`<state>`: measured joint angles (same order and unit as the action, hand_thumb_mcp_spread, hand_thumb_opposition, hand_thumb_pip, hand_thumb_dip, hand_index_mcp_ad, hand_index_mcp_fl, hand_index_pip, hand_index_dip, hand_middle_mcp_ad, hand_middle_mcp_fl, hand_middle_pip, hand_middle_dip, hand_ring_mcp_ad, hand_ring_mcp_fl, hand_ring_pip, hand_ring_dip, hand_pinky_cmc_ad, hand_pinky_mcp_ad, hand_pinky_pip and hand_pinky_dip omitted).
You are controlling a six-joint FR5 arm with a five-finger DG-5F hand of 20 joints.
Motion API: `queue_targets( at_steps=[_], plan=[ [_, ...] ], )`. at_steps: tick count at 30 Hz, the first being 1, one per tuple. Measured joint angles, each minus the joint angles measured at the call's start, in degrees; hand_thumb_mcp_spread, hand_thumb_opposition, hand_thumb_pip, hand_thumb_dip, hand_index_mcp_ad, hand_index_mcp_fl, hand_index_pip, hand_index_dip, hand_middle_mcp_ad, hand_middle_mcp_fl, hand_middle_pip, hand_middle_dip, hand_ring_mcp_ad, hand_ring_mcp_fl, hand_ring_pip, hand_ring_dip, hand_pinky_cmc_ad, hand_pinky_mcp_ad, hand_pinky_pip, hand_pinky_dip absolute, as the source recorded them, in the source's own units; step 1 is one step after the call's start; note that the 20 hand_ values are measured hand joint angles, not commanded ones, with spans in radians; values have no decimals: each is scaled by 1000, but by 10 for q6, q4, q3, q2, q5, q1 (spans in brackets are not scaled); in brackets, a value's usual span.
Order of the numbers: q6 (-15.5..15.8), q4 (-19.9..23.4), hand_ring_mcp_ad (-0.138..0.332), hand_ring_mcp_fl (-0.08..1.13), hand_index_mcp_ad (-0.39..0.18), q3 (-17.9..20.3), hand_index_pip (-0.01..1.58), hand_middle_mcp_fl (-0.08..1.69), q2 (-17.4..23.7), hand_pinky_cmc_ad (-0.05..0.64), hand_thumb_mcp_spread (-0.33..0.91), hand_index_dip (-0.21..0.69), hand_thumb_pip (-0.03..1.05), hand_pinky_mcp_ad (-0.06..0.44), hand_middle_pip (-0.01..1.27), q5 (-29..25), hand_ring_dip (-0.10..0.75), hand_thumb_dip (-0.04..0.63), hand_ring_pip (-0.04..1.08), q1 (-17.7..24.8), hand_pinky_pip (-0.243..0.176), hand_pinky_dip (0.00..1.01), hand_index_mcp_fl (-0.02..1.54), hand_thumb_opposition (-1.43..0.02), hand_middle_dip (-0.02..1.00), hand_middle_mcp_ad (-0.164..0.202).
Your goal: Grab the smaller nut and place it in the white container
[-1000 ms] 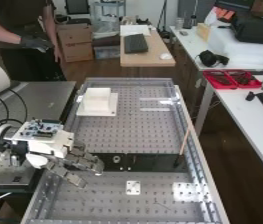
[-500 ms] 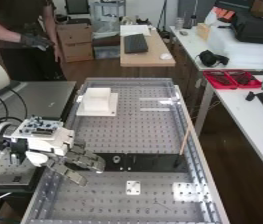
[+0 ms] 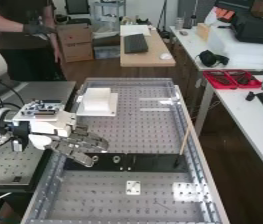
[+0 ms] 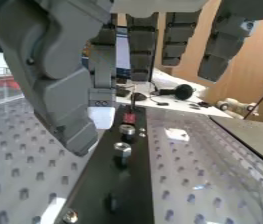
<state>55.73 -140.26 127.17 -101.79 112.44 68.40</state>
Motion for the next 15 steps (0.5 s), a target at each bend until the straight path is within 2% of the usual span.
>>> queue_targets(
  at_steps=[14, 15],
  plan=[
    [13, -85, 105, 47, -127, -41, 1539, 234, 32, 340, 428, 194, 658, 293, 120, 47, 138, 220, 103, 80, 68, 195, 337, -942, 253, 61],
    [13, -90, 108, 47, -138, -45, 1559, 234, 32, 340, 436, 216, 661, 297, 120, 51, 138, 220, 106, 88, 68, 195, 340, -942, 253, 63]
  ],
)
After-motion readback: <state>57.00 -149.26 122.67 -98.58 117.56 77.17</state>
